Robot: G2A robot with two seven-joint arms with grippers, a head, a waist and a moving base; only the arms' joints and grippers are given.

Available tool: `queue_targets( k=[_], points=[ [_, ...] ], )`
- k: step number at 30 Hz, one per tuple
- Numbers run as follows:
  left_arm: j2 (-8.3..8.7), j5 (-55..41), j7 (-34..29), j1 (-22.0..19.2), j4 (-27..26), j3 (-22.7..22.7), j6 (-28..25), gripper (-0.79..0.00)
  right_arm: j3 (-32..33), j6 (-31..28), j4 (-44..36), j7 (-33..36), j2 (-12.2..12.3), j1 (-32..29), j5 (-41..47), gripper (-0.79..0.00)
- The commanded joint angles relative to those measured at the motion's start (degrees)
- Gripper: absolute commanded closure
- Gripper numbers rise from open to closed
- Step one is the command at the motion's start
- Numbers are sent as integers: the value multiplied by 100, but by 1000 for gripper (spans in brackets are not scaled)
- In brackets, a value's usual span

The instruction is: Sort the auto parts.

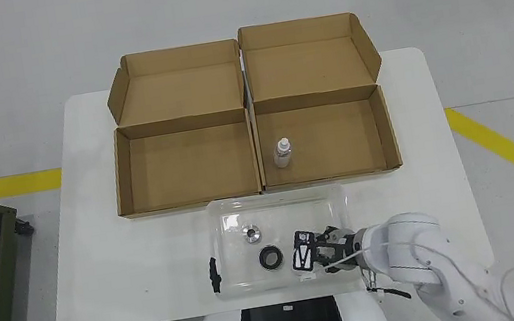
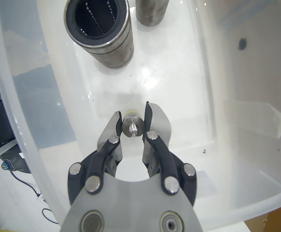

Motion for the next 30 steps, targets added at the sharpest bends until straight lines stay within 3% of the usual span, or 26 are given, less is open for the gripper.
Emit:
queue_targets(
  k=[1, 11, 22, 25, 30],
  points=[
    [0, 0, 0, 0, 0, 0, 0, -785, -14, 15, -50, -10, 9, 7, -12, 0],
    [0, 0, 0, 0, 0, 0, 0, -785, 132, 319, -540, -877, 54, -53, -318, 0],
    [0, 0, 0, 0, 0, 0, 0, -785, 236, 660, -526, -3743, 42, -160, -859, 0],
    [0, 0, 0, 0, 0, 0, 0, -785, 91, 633, -357, -4855, -2, -116, -555, 0],
    [0, 0, 0, 0, 0, 0, 0, -785, -147, 616, -13, -5767, -88, 237, -229, 0]
  ],
)
